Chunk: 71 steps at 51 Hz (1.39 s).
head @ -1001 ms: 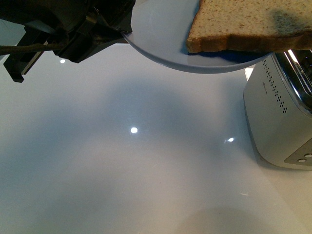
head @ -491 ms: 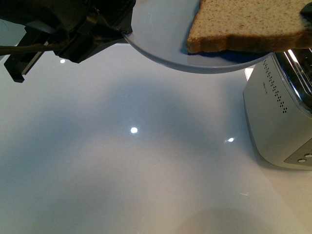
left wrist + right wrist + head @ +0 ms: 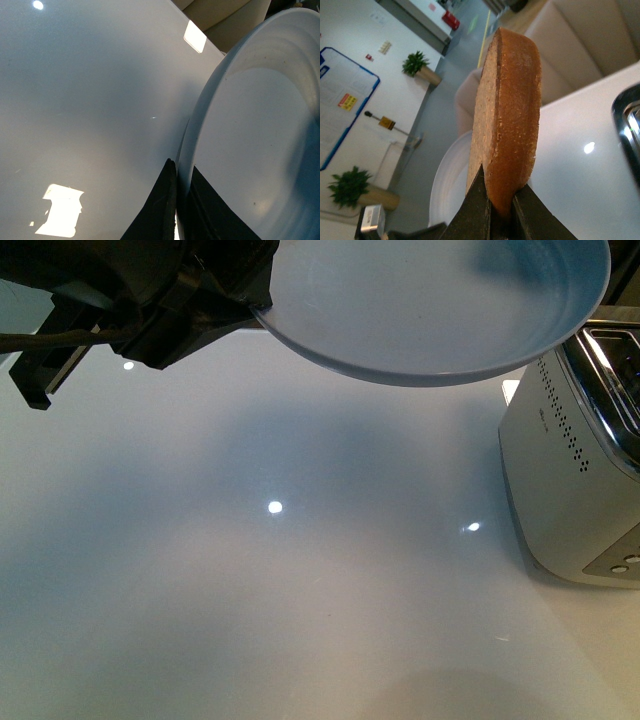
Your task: Left arm holds plate, right arm toasts bread
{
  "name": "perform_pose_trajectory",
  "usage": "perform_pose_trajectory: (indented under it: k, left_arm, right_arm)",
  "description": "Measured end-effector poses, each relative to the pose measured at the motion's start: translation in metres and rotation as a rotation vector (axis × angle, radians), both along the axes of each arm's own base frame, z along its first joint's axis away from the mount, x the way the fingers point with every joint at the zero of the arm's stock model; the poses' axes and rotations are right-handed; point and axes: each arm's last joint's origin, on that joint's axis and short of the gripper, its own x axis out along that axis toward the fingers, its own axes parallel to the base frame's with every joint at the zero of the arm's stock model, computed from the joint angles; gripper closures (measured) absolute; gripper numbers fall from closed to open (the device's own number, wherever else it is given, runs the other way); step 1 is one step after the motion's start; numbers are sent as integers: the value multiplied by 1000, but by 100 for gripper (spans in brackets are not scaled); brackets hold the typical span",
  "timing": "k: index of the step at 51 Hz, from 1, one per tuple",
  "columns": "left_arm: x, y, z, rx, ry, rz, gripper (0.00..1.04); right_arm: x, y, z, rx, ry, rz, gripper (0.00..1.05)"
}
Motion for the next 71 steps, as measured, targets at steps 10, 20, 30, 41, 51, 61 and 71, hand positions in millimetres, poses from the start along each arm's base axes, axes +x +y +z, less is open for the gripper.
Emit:
perform_pose_trajectory:
  k: [10,20,30,41,51,61,71]
  left_arm:
    - [0,0,0,0,0,0,102]
    - [0,0,0,0,0,0,102]
    - [0,0,0,0,0,0,102]
    - [0,0,0,0,0,0,102]
    - [0,0,0,0,0,0,102]
    - [0,0,0,0,0,0,102]
    - [0,0,0,0,0,0,102]
  right_arm:
    - [3,-24,25,-263,-60,-165,102]
    - [20,-30,11,-574,-18,-216,102]
    - [38,-23,-21,-749,50,-161,102]
    - [57,-21,-46,-854,108,-119,102]
    - [66,-21,-60,-915,155,-106,102]
    - [69,-21,-67,-942,182,-93,102]
    - [74,-20,-76,-959,222,-80,102]
